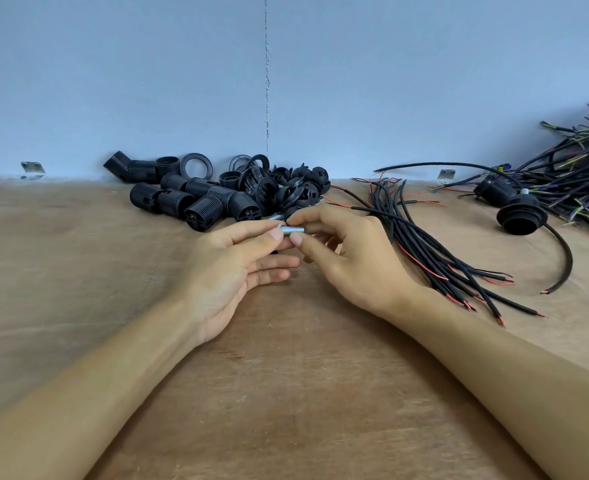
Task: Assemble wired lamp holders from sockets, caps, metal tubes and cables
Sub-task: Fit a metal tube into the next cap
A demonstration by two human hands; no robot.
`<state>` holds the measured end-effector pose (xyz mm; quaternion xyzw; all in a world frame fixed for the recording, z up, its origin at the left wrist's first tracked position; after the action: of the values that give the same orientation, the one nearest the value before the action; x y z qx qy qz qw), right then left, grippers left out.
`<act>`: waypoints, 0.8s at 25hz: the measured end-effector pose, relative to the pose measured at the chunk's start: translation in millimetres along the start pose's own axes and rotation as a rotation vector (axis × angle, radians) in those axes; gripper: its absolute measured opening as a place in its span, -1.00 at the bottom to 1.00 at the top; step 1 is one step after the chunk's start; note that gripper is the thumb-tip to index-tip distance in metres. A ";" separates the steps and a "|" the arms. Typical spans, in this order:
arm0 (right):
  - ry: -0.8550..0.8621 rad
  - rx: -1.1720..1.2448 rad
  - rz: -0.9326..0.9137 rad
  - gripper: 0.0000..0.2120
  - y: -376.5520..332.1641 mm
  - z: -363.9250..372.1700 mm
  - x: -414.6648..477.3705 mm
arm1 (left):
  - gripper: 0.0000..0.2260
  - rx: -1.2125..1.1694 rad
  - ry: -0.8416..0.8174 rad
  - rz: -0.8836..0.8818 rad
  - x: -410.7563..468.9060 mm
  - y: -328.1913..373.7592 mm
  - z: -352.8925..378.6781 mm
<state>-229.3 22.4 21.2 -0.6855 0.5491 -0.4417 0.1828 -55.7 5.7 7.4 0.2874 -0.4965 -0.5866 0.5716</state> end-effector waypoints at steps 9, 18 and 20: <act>-0.053 0.033 0.018 -0.87 -4.9 -5.4 0.4 | -0.63 0.012 -0.029 0.054 -0.9 -0.5 -1.7; -0.082 0.128 0.086 -0.87 -3.6 -4.8 0.8 | -0.66 -0.038 0.001 -0.003 0.4 -1.1 -3.9; -0.087 0.120 0.081 -0.87 -2.3 -4.6 0.9 | -0.62 -0.031 0.000 -0.001 0.6 -1.1 -4.1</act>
<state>-231.6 23.4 25.7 -0.6690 0.5404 -0.4359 0.2652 -52.5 3.9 5.1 0.2789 -0.4873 -0.5944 0.5757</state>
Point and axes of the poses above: each hand's wrist, its own x-axis towards the middle knuckle, its own z-axis out of the palm, y = z × x, the point moved 2 cm from there along x, towards the middle knuckle, and after that the axes turned 14 degrees about z, right-handed, at the moved point
